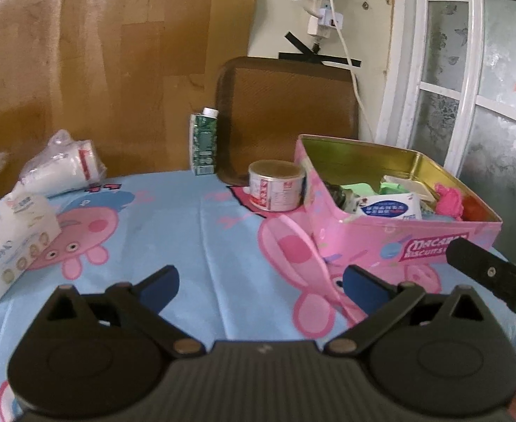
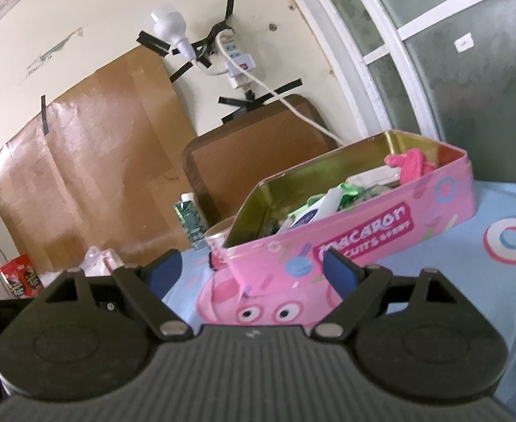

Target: Organize soft objects

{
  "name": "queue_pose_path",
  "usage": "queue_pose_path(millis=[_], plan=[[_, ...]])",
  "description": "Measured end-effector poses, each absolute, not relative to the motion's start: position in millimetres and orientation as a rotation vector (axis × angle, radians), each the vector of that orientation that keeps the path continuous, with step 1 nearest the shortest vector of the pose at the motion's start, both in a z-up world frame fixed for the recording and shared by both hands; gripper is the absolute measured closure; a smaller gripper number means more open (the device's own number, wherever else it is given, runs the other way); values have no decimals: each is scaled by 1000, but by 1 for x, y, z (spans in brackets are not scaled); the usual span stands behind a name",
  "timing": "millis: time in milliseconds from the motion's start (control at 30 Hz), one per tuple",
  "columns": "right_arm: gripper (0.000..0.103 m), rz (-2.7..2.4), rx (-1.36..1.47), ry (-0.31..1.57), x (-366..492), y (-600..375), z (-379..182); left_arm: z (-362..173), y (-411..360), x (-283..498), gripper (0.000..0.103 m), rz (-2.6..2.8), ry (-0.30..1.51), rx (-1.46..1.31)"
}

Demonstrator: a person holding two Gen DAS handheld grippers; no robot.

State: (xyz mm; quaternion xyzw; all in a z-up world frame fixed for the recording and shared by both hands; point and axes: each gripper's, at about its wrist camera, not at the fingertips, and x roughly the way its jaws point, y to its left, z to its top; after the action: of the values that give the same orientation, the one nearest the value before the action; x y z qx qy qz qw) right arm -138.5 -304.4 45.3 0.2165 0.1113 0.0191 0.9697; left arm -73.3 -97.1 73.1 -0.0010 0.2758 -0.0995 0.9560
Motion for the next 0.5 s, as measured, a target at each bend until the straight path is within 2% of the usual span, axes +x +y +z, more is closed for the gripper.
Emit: queue_pose_path(millis=[500], plan=[[13,59,461,266,-134,-306,39,68,-104,-78,0,-157,564,62]])
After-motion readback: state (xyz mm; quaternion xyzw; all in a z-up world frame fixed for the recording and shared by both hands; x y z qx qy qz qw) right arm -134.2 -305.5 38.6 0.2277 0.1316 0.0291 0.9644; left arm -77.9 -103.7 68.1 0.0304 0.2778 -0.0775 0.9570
